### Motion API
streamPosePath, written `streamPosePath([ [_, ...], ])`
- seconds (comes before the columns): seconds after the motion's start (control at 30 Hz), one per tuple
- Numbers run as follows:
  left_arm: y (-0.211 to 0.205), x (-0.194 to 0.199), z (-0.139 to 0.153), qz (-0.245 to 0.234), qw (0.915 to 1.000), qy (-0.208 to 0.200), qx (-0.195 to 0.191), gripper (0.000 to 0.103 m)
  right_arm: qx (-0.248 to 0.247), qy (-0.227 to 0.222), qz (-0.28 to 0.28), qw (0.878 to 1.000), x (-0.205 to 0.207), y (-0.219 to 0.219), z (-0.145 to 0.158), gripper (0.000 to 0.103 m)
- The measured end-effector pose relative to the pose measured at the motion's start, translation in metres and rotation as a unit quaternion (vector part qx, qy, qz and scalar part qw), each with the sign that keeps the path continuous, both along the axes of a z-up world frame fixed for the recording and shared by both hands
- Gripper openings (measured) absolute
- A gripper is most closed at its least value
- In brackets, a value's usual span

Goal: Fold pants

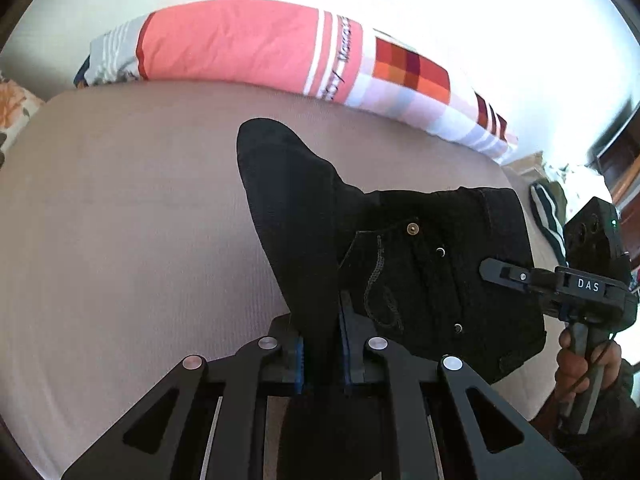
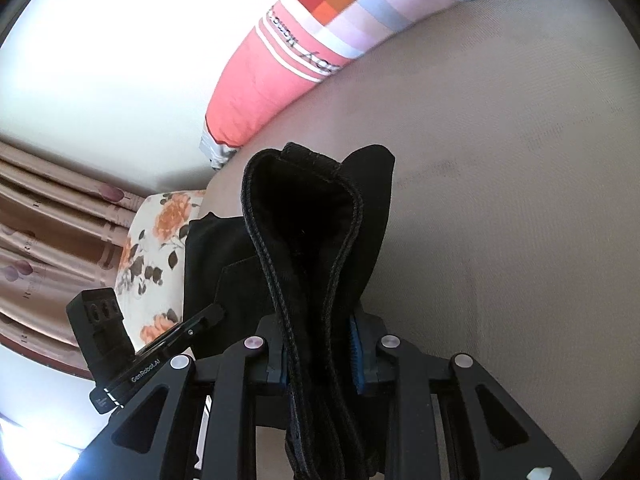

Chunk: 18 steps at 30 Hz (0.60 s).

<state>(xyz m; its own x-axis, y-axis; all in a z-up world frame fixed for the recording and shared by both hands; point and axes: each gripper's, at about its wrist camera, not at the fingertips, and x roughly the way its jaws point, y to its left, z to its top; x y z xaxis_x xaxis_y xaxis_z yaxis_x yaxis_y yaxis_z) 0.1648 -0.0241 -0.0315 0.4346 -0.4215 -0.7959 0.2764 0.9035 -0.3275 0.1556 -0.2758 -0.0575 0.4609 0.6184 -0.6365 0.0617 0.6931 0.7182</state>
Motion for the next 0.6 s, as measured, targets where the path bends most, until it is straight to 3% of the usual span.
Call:
streamPosePath([
  [0.6, 0.007, 0.116, -0.008, 0.029, 0.9994, -0.020, 0.002, 0.013, -0.043, -0.011, 0.001, 0.999, 0.106, 0.012, 0.002, 0.022],
])
